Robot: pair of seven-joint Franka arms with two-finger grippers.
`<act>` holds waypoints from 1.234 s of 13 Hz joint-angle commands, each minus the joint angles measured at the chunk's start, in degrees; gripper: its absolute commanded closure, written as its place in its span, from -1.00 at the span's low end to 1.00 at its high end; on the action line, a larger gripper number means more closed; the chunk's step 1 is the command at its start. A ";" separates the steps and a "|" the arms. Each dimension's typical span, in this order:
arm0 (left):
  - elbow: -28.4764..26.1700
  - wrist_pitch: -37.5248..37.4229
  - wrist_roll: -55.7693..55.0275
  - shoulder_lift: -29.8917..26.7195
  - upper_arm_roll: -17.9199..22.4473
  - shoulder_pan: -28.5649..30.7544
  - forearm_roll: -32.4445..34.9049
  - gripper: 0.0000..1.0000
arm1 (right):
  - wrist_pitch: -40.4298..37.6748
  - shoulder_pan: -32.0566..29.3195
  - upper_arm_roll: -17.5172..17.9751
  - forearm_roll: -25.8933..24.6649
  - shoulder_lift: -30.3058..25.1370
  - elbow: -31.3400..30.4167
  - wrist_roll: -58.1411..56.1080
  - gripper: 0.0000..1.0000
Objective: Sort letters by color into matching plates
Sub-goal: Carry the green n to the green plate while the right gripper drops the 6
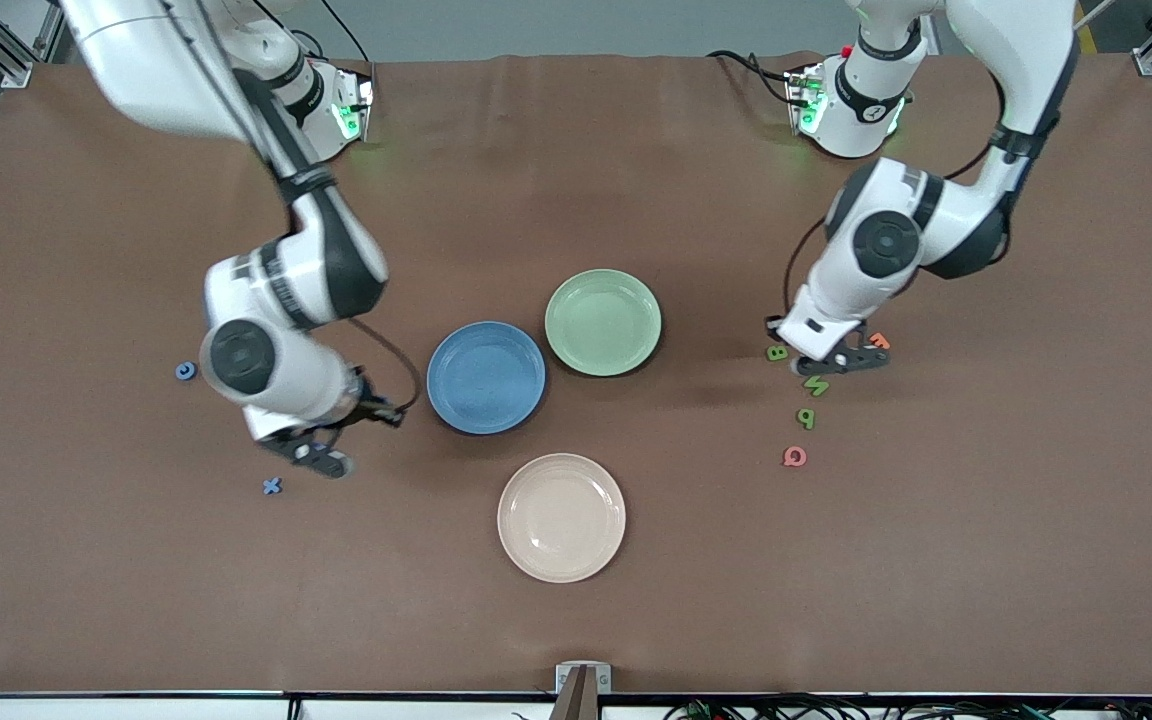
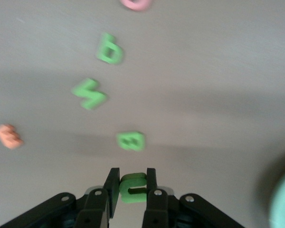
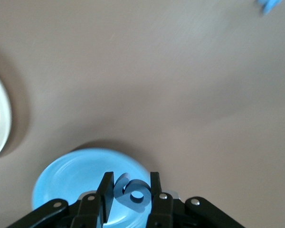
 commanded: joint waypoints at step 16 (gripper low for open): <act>15.48 5.77 -34.80 20.19 -6.48 -15.75 8.52 0.55 | 9.10 -16.47 -1.52 -6.81 0.74 -5.56 -30.71 -0.60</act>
